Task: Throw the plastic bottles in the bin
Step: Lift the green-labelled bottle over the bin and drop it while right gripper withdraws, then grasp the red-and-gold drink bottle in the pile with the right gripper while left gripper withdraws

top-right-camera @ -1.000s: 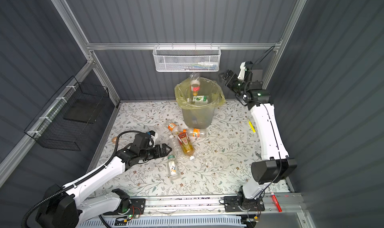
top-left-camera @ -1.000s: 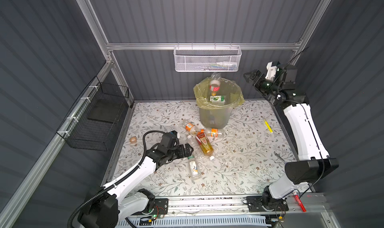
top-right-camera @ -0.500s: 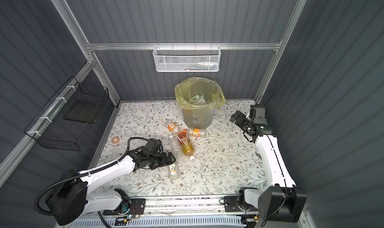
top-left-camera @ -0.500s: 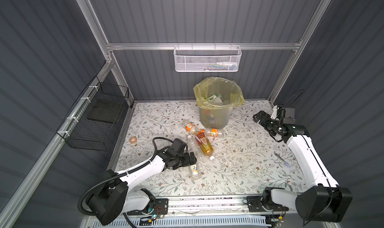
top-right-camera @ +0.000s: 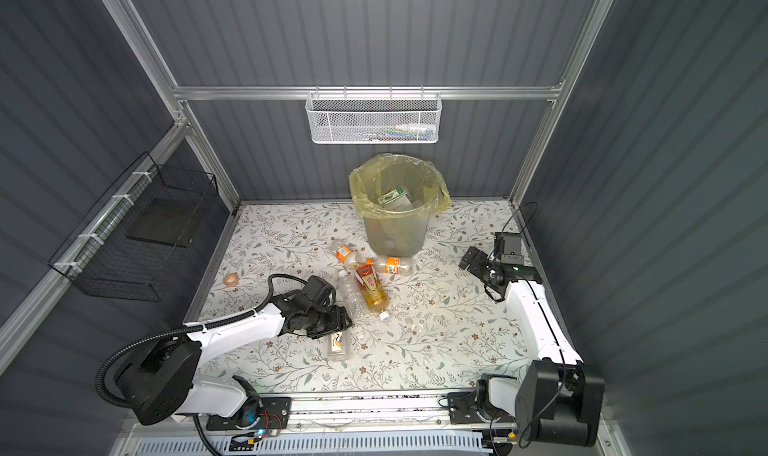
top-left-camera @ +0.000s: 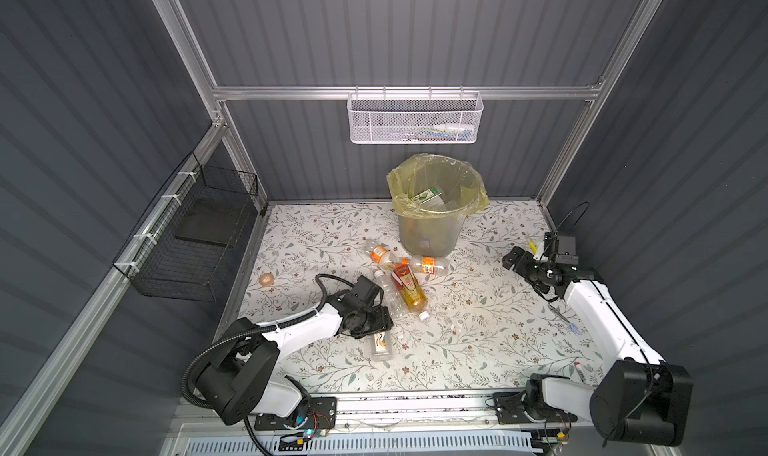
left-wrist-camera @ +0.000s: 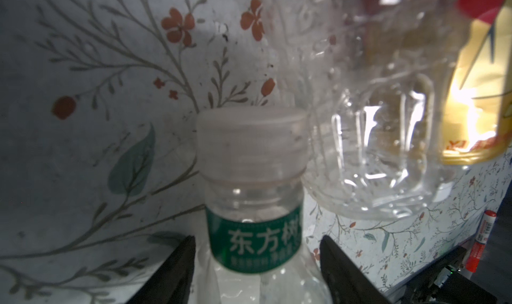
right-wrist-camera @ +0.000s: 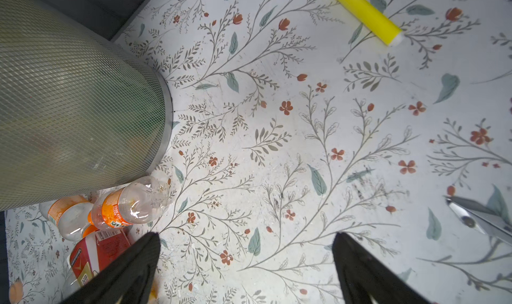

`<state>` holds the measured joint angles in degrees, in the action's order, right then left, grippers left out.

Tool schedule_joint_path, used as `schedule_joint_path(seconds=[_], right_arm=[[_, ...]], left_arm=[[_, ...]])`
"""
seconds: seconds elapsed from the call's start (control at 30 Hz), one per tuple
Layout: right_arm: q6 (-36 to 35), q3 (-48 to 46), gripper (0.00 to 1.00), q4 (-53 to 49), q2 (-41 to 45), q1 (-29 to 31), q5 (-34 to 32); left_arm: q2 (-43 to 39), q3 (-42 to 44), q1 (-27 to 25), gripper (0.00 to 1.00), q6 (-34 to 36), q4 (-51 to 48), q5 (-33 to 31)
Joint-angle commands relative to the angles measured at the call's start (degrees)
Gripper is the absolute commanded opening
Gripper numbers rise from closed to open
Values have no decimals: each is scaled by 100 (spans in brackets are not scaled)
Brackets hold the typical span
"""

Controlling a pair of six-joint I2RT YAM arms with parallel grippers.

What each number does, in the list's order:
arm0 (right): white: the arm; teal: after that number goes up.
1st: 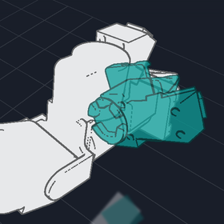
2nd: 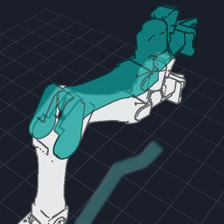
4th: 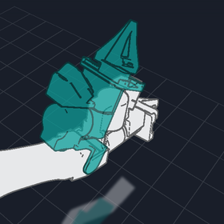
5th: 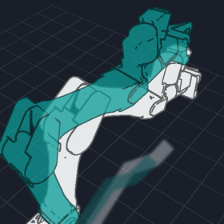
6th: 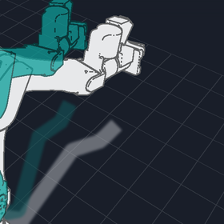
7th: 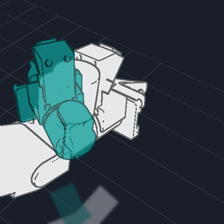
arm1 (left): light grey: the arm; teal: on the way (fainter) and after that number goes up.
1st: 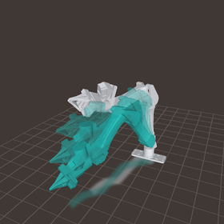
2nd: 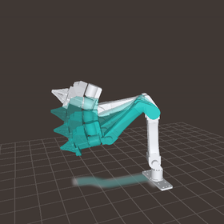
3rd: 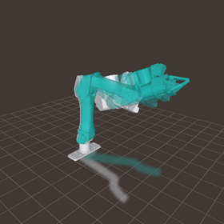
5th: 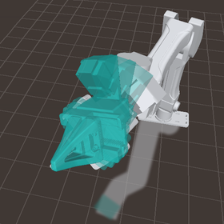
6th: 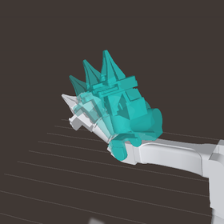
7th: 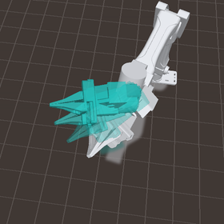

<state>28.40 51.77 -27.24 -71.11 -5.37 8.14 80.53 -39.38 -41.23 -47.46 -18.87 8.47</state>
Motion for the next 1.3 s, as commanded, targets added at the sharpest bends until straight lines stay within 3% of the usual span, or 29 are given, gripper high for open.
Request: schedule_joint_path(seconds=[0.0,0.23,0.37,0.43,0.57,0.6,0.67,0.7,0.77,0.83,0.97,1.03,1.17,1.27], right_arm=[[-24,70,99,106,-124,-8,-4],[122,20,99,198,-409,-8,278],[271,-70,98,303,-491,1,470],[336,-87,98,335,-484,-4,549],[443,-123,98,466,-456,2,665],[462,-110,97,466,-464,5,715],[531,-118,97,465,-444,23,776],[565,-144,97,468,-414,39,796],[656,-285,97,665,-300,77,812],[685,-417,98,686,-199,91,837],[494,-589,98,594,-169,104,798],[304,-574,98,531,-255,210,765],[-228,-406,96,264,-403,844,327],[-514,-349,94,351,-418,1327,381]], left_arm=[[-298,-185,-25,64,17,-464,-370],[-624,-712,241,60,383,-789,-591],[-527,-1891,577,59,926,-1034,-600],[-264,-3013,709,58,1374,-1206,-607],[1093,-6717,731,60,2437,-1568,-364],[1491,-7560,731,65,2594,-1561,-265],[2516,-9417,738,91,2717,-1627,-161],[2963,-10070,747,99,2734,-1671,-120],[3781,-11197,851,100,2520,-1836,-26],[3909,-11105,913,100,2391,-1668,63],[2797,-9222,1117,100,2426,-621,-287],[2296,-8669,1320,100,2478,-570,-482],[1152,-6957,1831,100,2588,-475,-740],[526,-5600,2349,100,2400,-597,-633]])
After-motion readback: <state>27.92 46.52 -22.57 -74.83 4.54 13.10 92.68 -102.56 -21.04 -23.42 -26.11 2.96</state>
